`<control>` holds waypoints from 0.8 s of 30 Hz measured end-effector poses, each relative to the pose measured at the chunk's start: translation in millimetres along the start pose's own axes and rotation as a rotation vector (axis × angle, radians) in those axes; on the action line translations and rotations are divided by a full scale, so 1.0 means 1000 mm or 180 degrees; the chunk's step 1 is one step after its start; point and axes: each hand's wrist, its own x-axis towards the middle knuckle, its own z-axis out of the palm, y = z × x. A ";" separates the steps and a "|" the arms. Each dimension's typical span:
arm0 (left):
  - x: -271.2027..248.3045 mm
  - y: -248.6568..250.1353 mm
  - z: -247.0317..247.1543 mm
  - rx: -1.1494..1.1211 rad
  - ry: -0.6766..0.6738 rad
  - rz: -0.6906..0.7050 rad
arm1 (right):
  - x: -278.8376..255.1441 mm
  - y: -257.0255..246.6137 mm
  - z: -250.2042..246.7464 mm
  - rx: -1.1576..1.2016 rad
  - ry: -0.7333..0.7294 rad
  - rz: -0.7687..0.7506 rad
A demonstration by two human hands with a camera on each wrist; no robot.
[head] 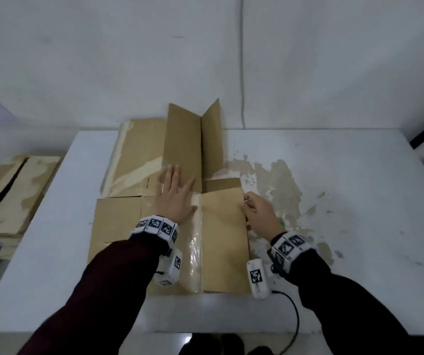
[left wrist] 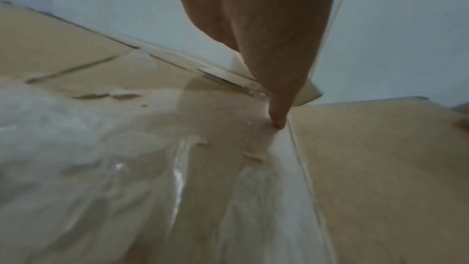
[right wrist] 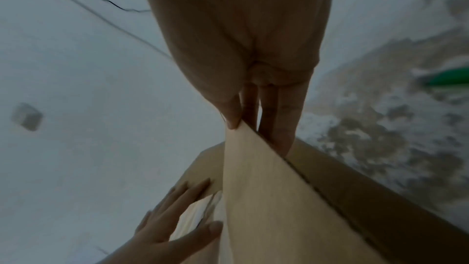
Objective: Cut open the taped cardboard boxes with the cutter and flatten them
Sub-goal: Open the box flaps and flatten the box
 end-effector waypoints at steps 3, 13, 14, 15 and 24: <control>-0.011 0.005 0.028 -0.0414 0.0192 -0.0233 | 0.009 0.015 0.013 -0.0099 -0.0008 0.0444; -0.095 0.005 0.082 -0.1077 -0.0768 -0.0156 | -0.048 0.037 0.060 -0.2206 -0.1031 -0.0414; -0.106 0.000 0.086 -0.1055 -0.0722 -0.0314 | -0.054 0.042 0.067 -0.2339 -0.1245 -0.0459; -0.116 -0.005 0.089 -0.1104 -0.0637 -0.0474 | -0.057 0.048 0.071 -0.2448 -0.1396 -0.0462; -0.119 -0.039 0.083 -0.1607 0.0179 -0.0748 | -0.055 0.059 0.072 -0.1905 -0.0711 -0.0299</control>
